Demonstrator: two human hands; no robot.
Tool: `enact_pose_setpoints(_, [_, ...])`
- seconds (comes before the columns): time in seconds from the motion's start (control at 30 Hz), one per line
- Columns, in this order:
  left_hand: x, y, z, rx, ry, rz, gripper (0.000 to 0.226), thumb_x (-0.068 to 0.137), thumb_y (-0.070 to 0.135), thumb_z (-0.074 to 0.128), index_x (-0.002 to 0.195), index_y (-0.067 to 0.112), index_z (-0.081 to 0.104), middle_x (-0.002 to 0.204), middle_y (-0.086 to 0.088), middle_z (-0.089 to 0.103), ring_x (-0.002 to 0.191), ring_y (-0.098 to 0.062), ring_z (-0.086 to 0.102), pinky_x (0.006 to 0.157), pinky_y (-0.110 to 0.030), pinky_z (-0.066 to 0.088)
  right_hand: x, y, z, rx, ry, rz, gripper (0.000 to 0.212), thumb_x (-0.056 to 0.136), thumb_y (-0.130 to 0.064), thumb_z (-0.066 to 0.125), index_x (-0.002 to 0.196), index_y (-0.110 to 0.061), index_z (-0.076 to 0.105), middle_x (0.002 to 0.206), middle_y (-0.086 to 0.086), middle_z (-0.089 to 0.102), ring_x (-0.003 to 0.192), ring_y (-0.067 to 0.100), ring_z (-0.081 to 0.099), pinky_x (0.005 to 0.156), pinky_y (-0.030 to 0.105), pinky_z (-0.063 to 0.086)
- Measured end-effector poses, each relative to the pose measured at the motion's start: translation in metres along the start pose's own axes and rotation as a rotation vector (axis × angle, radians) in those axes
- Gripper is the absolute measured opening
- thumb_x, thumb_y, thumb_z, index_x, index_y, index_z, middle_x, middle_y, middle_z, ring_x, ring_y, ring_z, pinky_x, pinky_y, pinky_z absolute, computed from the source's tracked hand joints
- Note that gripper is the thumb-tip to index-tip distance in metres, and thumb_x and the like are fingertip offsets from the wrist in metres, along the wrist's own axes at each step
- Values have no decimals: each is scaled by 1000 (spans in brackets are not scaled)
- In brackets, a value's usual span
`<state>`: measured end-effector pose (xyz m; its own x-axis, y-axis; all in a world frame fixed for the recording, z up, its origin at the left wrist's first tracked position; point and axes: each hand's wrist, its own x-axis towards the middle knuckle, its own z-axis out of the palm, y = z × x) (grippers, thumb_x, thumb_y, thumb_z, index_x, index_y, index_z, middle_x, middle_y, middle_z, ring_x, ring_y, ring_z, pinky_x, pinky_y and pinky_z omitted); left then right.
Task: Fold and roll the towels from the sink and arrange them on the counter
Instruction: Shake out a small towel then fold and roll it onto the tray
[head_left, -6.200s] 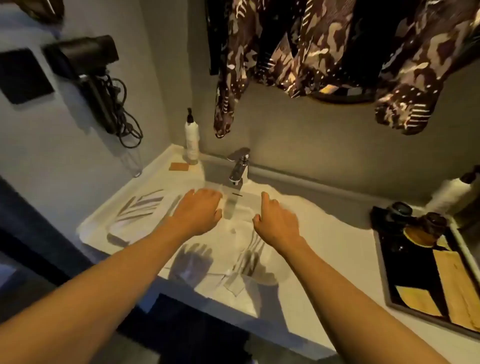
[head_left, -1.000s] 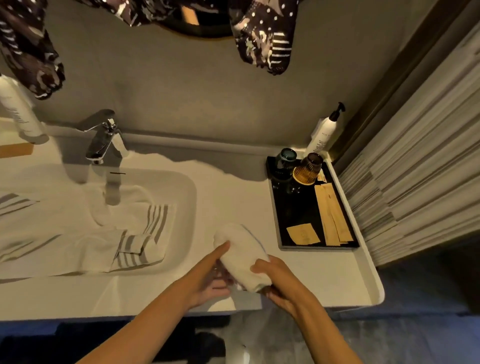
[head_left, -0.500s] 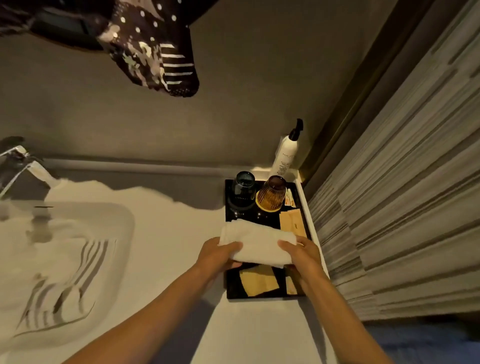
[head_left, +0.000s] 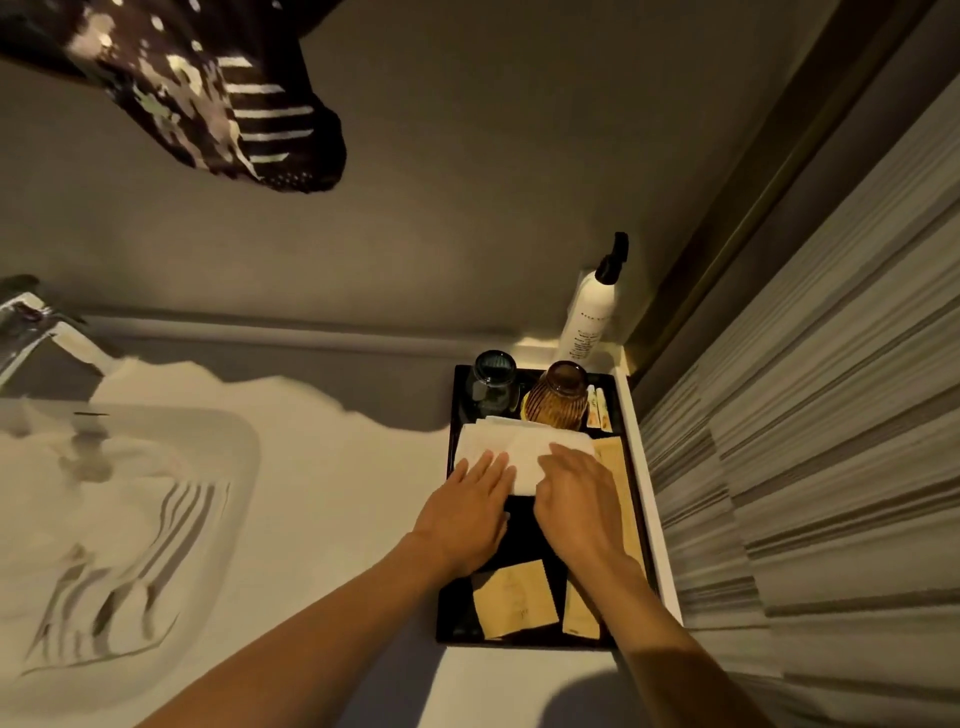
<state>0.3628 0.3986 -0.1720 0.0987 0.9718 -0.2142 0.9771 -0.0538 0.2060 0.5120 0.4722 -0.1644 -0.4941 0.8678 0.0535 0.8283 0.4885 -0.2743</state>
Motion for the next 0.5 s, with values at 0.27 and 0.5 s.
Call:
enact_pose_setpoints(0.27, [3,-26,-39,-94,-3,75,48,94,22,49,141,9,44,144,-12,46,131,-31,44,108,-40,36,14,-44,-26,-197,-149,33,34,79,-25,53,109,-12,63,117,9,64,118,29,53,103,47,40])
enact_pose_setpoints(0.5, [-134,-148,-67,-280,257,-278,40,97,32,48,134,17,52,134,-6,59,119,-27,56,97,-41,48,48,-211,-19,-12,32,-225,22,80,-11,53,97,-9,67,94,11,70,92,32,62,76,38,49])
